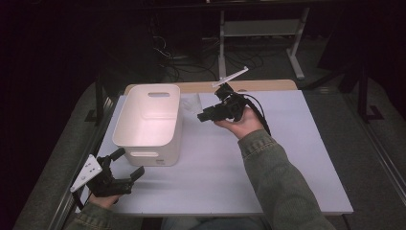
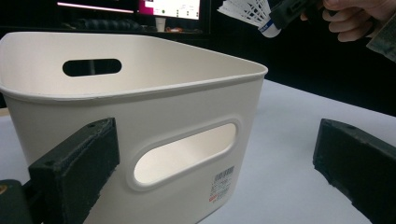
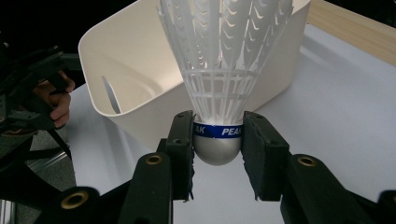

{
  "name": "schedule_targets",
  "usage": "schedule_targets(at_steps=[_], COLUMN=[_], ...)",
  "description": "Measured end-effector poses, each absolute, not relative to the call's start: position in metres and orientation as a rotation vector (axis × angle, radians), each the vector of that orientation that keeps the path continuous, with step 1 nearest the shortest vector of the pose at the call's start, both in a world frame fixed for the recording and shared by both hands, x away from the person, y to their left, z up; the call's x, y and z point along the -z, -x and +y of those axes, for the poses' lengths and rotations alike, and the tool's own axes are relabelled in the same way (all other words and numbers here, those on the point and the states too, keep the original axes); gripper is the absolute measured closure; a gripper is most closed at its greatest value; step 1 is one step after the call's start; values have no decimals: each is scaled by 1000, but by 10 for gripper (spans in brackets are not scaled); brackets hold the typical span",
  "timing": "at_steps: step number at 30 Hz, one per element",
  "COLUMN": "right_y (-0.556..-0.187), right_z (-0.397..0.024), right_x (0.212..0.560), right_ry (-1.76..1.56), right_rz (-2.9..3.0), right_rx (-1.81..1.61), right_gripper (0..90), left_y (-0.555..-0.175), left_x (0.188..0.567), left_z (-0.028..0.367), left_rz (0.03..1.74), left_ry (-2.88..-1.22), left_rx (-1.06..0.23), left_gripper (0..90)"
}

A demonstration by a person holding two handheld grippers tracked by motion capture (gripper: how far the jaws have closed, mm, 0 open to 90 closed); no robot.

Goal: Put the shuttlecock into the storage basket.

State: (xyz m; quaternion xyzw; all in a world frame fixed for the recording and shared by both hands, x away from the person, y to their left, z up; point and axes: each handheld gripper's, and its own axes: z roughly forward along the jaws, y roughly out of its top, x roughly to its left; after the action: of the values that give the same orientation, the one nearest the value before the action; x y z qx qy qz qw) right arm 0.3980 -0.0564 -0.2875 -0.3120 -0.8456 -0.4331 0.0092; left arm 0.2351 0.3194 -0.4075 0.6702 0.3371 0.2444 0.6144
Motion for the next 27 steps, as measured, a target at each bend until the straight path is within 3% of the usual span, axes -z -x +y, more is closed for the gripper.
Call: schedule_targets(at_steps=[27], right_y=[-399], right_z=[-28], right_x=[284], right_ry=[891], right_rz=[-2643], right_rx=[1376], right_gripper=[638], left_y=[-235], left_x=[408], left_z=[319], left_rz=[768], left_ry=[-1535], left_rx=[-560], left_gripper=[0])
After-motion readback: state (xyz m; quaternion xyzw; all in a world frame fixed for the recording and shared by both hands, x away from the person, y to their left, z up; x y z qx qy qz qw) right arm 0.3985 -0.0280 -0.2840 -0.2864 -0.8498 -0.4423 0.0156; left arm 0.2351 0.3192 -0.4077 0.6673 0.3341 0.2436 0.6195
